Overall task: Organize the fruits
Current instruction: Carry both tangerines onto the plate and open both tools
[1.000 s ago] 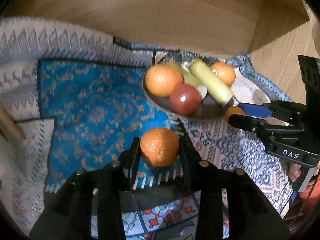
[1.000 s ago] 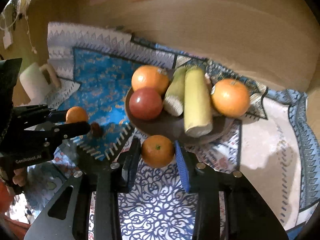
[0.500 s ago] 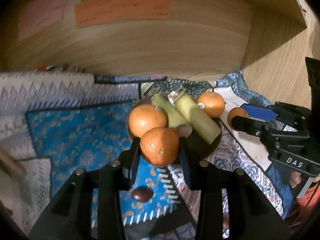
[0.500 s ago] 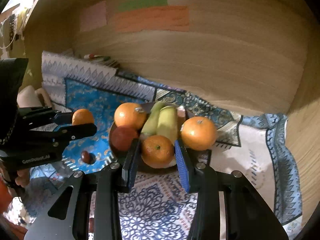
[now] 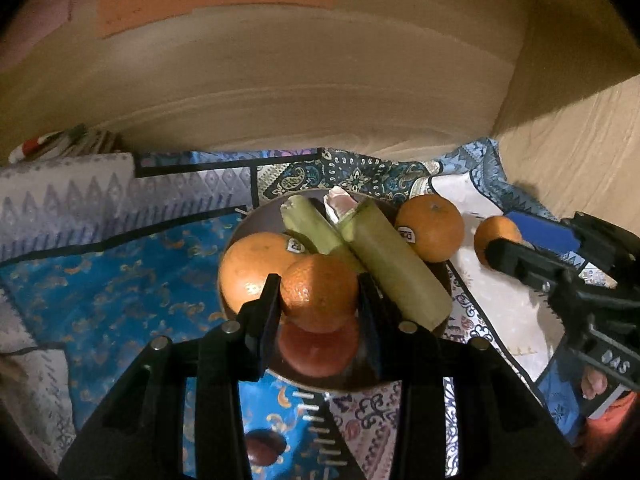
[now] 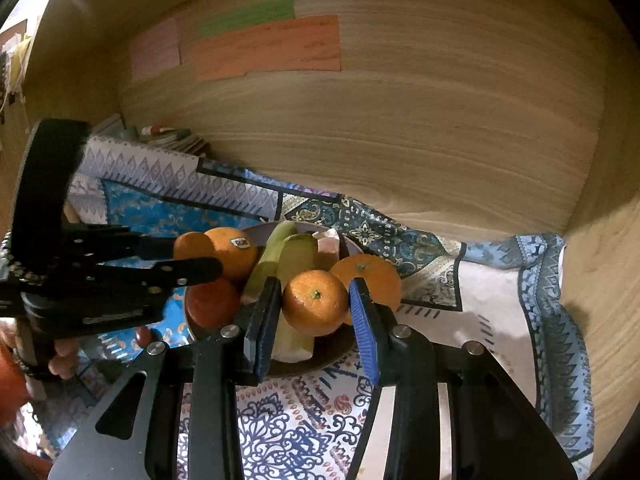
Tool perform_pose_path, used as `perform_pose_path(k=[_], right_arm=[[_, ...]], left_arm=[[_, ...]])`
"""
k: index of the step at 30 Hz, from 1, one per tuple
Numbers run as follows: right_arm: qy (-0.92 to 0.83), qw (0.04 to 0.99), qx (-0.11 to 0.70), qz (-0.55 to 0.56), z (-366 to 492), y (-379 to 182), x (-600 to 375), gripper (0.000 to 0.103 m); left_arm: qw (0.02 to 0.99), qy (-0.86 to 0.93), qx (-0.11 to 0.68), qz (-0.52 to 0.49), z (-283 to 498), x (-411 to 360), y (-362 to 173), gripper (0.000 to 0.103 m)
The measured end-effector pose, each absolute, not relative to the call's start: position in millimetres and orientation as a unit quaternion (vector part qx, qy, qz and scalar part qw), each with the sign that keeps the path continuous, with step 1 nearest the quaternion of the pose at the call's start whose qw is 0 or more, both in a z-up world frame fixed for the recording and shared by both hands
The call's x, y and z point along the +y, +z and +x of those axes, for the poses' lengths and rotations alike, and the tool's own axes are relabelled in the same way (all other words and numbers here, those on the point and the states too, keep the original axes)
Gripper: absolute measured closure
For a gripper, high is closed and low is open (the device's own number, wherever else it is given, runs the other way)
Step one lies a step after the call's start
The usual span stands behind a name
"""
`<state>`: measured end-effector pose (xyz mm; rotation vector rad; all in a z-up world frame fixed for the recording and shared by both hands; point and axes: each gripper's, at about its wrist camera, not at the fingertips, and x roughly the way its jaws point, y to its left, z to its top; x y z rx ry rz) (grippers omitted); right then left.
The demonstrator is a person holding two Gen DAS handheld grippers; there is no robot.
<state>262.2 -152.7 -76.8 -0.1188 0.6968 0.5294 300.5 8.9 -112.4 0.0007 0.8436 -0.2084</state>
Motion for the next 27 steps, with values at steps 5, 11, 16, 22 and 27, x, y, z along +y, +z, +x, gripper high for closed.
perform_pose_path(k=[5,11,16,22,27], right_arm=[[0.264,0.898,0.345,-0.065,265,-84,-147,0.071],[0.263,0.897,0.349,-0.061,268,-86,-147,0.071],[0.265,0.897,0.349,-0.058,265,-85,-149,0.071],[0.282,0.887,0.358,-0.072,260,-91,-132,0.071],[0.300,0.872,0.376,-0.092,258,-106,-110,0.071]], left_arm=[[0.904,-0.110,0.414,0.013,311,0,-117,0.065],[0.905,-0.119,0.405,0.044,313,-11,-120,0.049],[0.910,-0.107,0.398,0.047,308,-7,-117,0.047],[0.922,-0.088,0.375,0.043,281,17,-104,0.040],[0.926,-0.066,0.371,0.037,259,40,-100,0.037]])
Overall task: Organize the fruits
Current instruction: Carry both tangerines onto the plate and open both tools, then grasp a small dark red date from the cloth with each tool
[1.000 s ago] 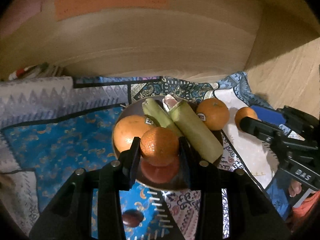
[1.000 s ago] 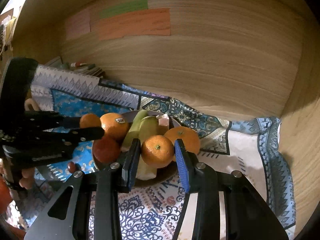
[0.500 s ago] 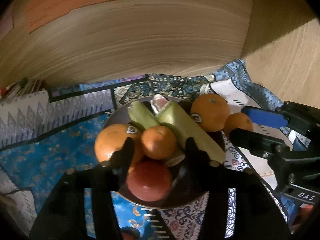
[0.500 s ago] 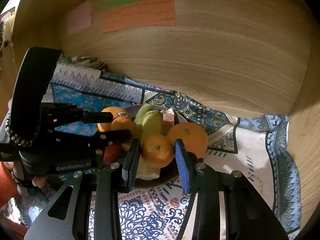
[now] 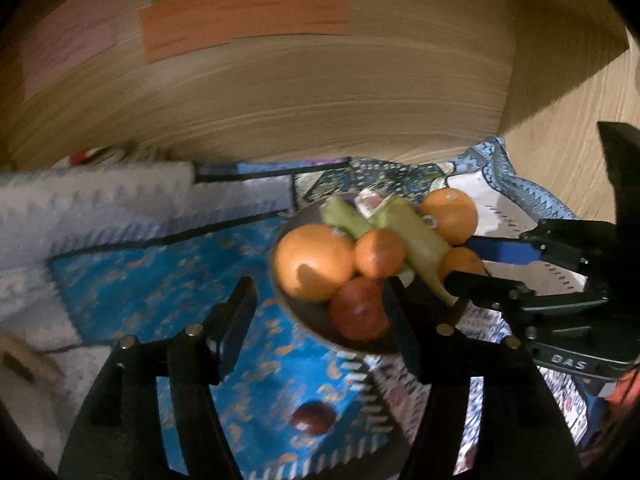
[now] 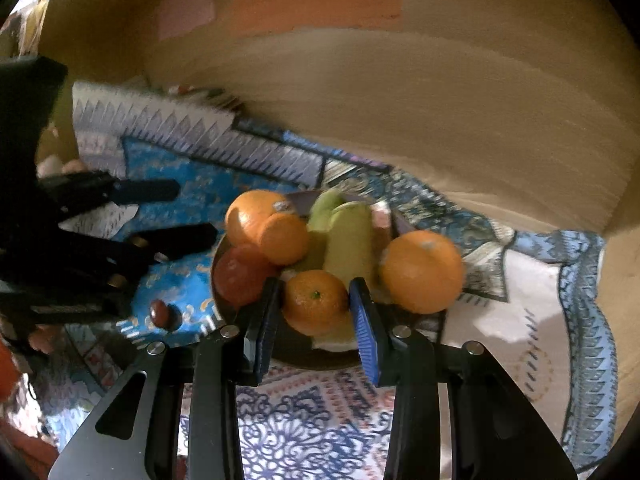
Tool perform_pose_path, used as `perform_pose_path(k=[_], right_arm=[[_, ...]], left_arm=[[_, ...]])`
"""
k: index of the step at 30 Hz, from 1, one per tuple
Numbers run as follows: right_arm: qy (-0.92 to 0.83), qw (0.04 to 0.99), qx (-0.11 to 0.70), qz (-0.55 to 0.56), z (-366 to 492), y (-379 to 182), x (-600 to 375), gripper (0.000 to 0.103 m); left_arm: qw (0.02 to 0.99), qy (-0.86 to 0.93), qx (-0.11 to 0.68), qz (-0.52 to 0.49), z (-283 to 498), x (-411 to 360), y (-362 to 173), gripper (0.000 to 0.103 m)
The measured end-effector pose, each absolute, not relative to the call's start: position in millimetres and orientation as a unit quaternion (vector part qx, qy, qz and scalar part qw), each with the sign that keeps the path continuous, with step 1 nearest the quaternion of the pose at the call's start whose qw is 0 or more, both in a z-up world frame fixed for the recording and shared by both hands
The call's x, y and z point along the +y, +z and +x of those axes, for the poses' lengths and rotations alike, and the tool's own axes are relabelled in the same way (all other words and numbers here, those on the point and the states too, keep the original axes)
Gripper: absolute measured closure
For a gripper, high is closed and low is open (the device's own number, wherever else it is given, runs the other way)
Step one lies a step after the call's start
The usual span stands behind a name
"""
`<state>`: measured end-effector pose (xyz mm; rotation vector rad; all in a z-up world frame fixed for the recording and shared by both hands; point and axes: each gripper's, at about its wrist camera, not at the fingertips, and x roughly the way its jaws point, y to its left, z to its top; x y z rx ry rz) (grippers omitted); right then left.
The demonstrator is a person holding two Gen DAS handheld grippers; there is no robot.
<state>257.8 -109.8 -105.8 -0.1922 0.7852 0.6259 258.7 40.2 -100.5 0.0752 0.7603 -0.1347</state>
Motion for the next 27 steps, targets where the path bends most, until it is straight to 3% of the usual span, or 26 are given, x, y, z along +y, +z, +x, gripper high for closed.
perform_pose_path(k=[13,18,27], right_arm=[[0.300,0.852,0.410,-0.129,260,-135,-79,0.070],[0.298,0.851,0.416,-0.120,259,-130,-79,0.054],[0.284,0.877,0.374,-0.105,216,-96,-90,0.053]], left_arm=[[0.923,-0.021,0.383,-0.006,224,96,-110,0.035],[0.922,-0.022,0.386,-0.014,212,102,-114,0.035],[0.934,-0.033,0.355,-0.012,172,97,-102,0.034]])
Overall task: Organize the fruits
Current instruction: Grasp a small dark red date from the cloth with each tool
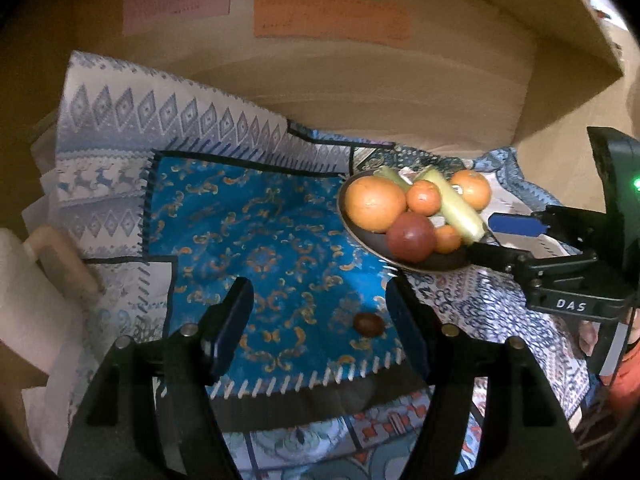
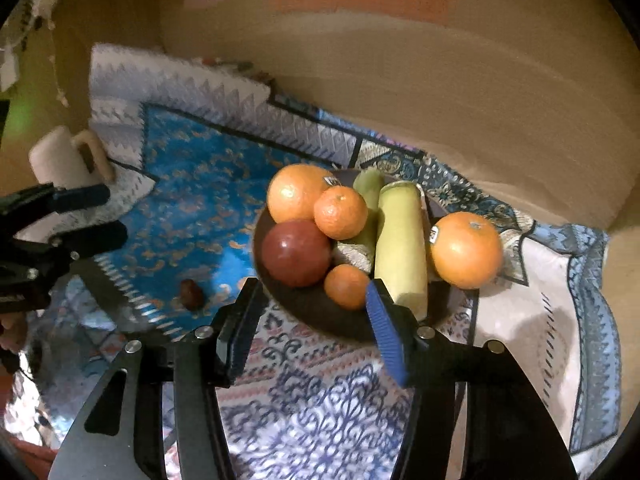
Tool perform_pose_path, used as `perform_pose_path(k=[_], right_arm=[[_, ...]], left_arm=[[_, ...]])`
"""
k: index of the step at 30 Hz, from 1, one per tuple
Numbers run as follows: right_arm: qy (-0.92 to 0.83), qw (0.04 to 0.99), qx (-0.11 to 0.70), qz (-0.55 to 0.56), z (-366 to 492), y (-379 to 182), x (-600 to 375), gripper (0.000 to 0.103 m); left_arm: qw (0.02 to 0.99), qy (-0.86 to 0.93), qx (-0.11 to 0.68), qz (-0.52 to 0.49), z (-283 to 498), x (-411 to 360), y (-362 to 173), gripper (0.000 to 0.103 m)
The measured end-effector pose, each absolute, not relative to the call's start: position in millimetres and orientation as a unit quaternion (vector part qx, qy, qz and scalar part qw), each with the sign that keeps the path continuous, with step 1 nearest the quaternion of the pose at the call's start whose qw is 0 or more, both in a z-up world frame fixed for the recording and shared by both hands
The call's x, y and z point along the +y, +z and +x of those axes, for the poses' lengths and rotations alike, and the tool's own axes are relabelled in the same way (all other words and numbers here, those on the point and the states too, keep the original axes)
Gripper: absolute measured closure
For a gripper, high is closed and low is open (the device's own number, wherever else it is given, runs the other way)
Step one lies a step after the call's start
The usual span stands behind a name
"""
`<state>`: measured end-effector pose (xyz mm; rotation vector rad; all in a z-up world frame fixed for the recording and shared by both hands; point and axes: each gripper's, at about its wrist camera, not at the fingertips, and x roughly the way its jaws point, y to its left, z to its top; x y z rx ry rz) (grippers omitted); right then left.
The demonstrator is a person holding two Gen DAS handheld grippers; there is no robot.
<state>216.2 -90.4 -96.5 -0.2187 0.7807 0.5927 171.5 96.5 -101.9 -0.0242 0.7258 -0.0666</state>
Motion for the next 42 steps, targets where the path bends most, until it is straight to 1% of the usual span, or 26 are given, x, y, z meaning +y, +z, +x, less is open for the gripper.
perform_pose_path(k=[4,10,20,22,24,27,28,29,32,36,41,42], right_arm=[[0.284,0.884,0.361,-0.089,186,-86,-98,0.053],[0.279,0.885,0.363,-0.082,149,-95,-100,0.053],[0.282,0.868,0.397,-0.102,117,-135,-94,0.054],[0.280,0.864,0.405,-0.107,118,-142,-91,0.059],[0.282,0.857,0.417,-0.106,122,-149,-89,0.070],[0.283,0.856,0.420,-0.105,124,-151,-89,0.076],[0.283,0.856,0.419,-0.107,124,-150,-89,0.080],[0.283,0.856,0.418,-0.107,124,-150,-89,0.086],[0.288,0.856,0.417,-0.101,126,-147,-93,0.086],[0.290,0.858,0.415,-0.081,133,-143,-102,0.086],[0.280,0.868,0.405,-0.068,144,-134,-115,0.086],[0.279,0.869,0.403,-0.066,147,-131,-118,0.086]], left_arm=[[0.940,-0.035,0.339,-0.009,148,92,-99,0.027],[0.939,-0.042,0.341,-0.012,120,87,-105,0.025],[0.930,-0.046,0.363,-0.027,87,83,-130,0.025],[0.928,-0.046,0.368,-0.028,85,83,-135,0.025],[0.926,-0.048,0.372,-0.028,84,82,-139,0.025],[0.925,-0.046,0.376,-0.028,85,81,-142,0.025],[0.925,-0.045,0.376,-0.029,86,82,-143,0.025],[0.925,-0.045,0.377,-0.031,89,82,-143,0.025],[0.923,-0.046,0.381,-0.031,98,80,-144,0.026],[0.918,-0.051,0.392,-0.025,118,75,-145,0.035],[0.912,-0.055,0.406,-0.016,148,68,-148,0.039],[0.910,-0.057,0.410,-0.015,154,67,-150,0.042]])
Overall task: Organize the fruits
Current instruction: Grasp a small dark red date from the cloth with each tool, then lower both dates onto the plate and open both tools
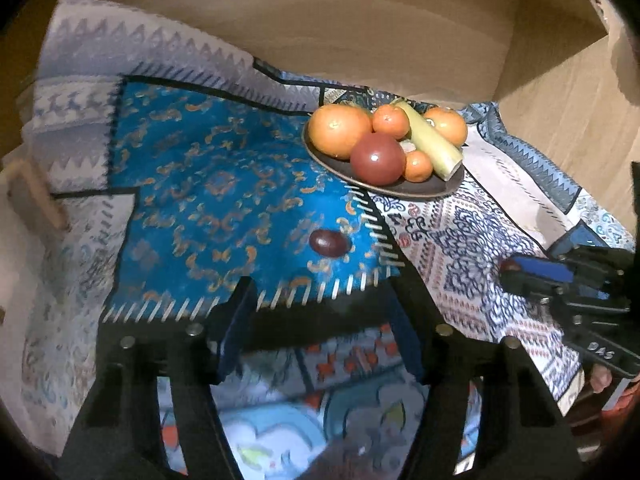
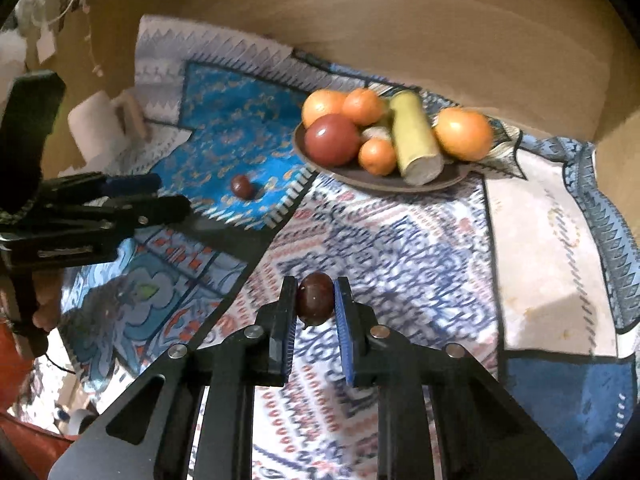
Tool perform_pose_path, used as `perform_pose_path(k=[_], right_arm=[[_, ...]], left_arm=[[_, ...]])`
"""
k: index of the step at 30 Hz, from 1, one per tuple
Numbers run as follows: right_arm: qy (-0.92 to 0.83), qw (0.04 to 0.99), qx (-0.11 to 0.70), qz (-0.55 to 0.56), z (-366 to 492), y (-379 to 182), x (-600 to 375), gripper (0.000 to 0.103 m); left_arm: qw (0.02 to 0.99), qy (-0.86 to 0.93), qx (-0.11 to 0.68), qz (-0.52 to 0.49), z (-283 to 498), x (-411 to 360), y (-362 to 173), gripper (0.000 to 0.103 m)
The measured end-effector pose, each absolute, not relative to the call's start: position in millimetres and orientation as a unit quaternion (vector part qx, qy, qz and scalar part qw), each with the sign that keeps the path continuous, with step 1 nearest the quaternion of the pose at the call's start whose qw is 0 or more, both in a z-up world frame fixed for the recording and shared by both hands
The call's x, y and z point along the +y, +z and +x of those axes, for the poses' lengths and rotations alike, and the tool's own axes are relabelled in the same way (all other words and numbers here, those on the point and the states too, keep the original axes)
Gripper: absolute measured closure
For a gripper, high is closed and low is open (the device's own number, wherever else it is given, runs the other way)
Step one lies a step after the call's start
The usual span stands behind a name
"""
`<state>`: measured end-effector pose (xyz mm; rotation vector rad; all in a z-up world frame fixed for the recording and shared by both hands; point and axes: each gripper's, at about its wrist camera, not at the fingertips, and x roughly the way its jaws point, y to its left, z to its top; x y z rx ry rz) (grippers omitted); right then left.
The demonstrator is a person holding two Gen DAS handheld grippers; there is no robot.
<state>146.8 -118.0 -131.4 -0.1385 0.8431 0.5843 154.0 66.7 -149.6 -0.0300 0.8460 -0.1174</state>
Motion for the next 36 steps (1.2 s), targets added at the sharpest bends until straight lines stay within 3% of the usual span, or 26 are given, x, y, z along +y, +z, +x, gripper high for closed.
perform_pose_path(k=[9,16,36], right_arm=[[0.271,0.876,0.395,-0.056,169,-125,-136,0.086],[0.266,0.878,0.395,-0.054,182,-125,-145,0.086],[0.270,0.893,0.354,-0.061,232,-97,-143,0.086]], left_arm=[[0.885,-0.067,0.461,-0.004,207,59,-169,0.054],[0.882,-0.069,0.466,0.006,217,53,-176,0.077],[0.914,-0.089,0.397,0.008,238,41,-108,0.077]])
